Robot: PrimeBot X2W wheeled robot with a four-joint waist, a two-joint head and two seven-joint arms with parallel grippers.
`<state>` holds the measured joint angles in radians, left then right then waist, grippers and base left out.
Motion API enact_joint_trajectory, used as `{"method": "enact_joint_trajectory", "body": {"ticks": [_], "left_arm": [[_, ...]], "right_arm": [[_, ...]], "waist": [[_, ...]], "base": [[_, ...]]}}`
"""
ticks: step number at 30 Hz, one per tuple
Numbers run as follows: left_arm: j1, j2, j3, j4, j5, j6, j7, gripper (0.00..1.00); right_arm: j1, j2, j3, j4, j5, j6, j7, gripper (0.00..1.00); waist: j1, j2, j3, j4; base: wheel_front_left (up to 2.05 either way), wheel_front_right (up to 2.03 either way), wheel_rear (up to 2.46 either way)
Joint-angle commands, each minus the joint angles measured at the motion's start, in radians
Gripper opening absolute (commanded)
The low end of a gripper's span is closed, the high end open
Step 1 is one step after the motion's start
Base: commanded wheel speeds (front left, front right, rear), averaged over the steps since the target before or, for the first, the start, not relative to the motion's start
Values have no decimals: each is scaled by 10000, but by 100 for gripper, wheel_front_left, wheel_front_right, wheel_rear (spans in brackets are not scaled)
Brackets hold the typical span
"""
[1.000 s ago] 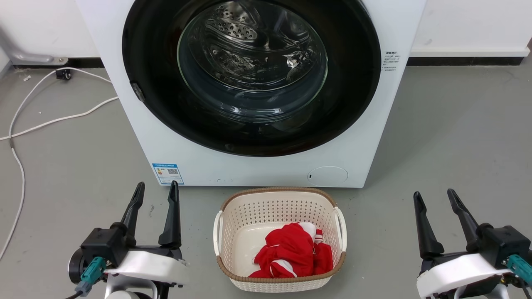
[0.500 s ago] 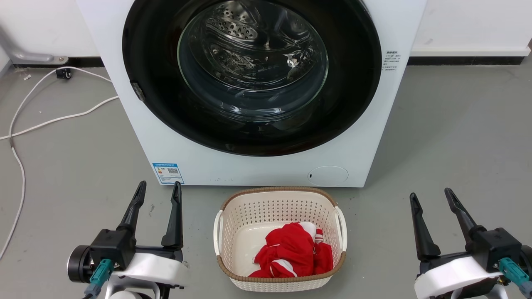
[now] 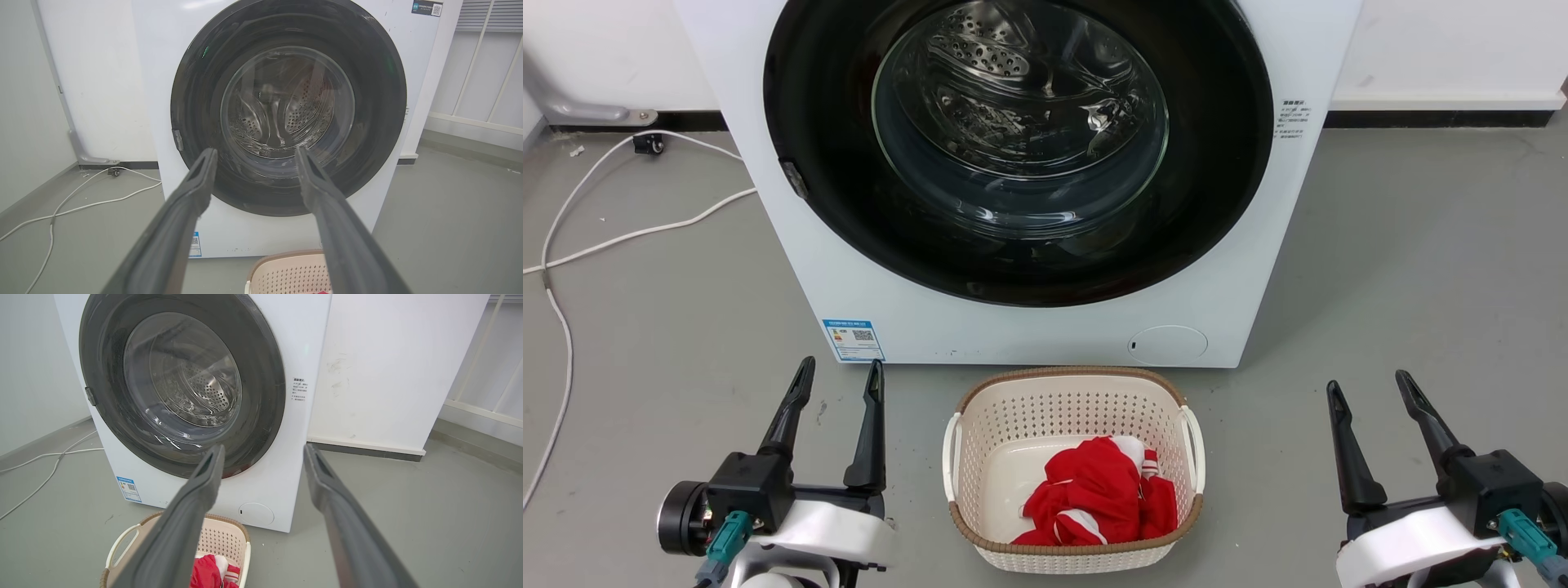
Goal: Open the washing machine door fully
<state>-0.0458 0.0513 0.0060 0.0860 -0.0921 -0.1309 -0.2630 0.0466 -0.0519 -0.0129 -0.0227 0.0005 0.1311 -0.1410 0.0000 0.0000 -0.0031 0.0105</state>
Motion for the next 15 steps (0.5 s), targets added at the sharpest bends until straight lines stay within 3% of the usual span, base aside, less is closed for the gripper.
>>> {"method": "enact_joint_trajectory", "body": {"ticks": [1,5,6,7,8,9,15], "left_arm": [[87,-7,5,16,-8,1,-26,100],[89,-9,13,20,-14,1,-26,100],[92,-10,16,21,-16,1,-26,100],[97,-10,21,21,-21,3,-26,100],[101,-11,20,22,-24,1,-26,100],[103,-10,22,20,-27,1,-26,100],[105,-11,45,15,-47,3,-26,100]], "right_arm": [[45,30,-6,38,37,-7,-71,100],[43,30,-16,58,72,-7,-76,100],[45,30,-14,72,113,-7,-74,94],[44,30,-11,80,154,-7,-79,51],[45,30,-4,101,214,-7,-79,31],[45,30,4,115,250,-7,-79,0],[-15,30,81,143,716,-7,-268,0]], "waist": [[0,0,5,-6],[0,0,10,-8],[0,0,9,-9],[0,0,10,-11],[0,0,10,-11],[0,0,10,-13],[0,0,8,-23]], "base": [[0,0,0],[0,0,0],[0,0,0],[0,0,0],[0,0,0],[0,0,0],[0,0,0]]}}
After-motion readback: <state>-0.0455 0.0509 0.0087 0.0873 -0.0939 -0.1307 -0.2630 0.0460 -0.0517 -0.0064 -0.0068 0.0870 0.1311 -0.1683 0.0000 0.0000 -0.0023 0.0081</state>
